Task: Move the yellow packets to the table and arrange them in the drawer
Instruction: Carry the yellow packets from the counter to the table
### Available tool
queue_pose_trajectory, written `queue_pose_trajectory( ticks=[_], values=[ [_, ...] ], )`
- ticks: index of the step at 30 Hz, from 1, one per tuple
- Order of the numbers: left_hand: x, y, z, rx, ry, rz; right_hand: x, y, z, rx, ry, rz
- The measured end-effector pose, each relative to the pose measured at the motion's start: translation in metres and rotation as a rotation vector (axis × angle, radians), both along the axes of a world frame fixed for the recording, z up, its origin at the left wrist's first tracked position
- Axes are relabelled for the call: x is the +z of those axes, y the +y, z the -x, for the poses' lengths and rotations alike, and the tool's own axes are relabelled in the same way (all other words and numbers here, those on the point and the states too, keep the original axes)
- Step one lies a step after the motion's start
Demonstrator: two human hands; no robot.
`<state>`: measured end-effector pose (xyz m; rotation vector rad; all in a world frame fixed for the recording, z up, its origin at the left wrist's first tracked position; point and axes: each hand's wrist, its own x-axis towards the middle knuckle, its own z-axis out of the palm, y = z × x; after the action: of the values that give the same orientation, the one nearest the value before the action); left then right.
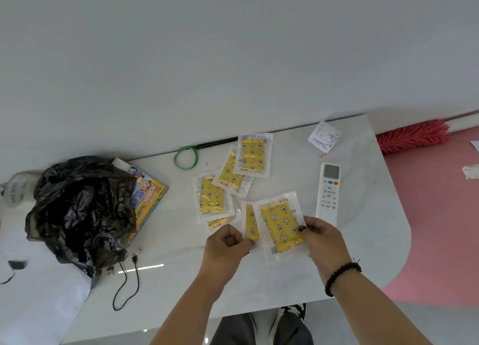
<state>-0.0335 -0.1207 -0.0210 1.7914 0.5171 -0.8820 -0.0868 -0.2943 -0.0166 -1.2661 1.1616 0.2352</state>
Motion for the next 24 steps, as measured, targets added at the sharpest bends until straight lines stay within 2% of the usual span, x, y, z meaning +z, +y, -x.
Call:
queue_pose_trajectory(
  ticks=[9,14,18,19,22,24],
  values=[
    [0.012,0.002,0.009,-0.067,-0.038,0.126,-0.005,0.009,0.012,-0.021,0.015,-0.087],
    [0.009,0.005,0.008,-0.173,-0.085,0.128,-0.009,0.005,0.012,-0.101,0.028,-0.276],
    [0.000,0.011,0.001,-0.198,-0.082,0.080,-0.010,0.004,0.012,-0.098,0.027,-0.198],
    [-0.003,0.013,-0.002,-0.158,-0.104,0.036,-0.010,0.003,0.011,-0.100,0.025,-0.167],
    [-0.015,0.021,-0.019,-0.091,-0.285,-0.290,-0.012,-0.001,0.012,-0.102,0.032,-0.086],
    [-0.027,0.027,-0.034,-0.077,-0.328,-0.441,-0.015,-0.004,0.014,-0.096,0.045,-0.059]
  ],
)
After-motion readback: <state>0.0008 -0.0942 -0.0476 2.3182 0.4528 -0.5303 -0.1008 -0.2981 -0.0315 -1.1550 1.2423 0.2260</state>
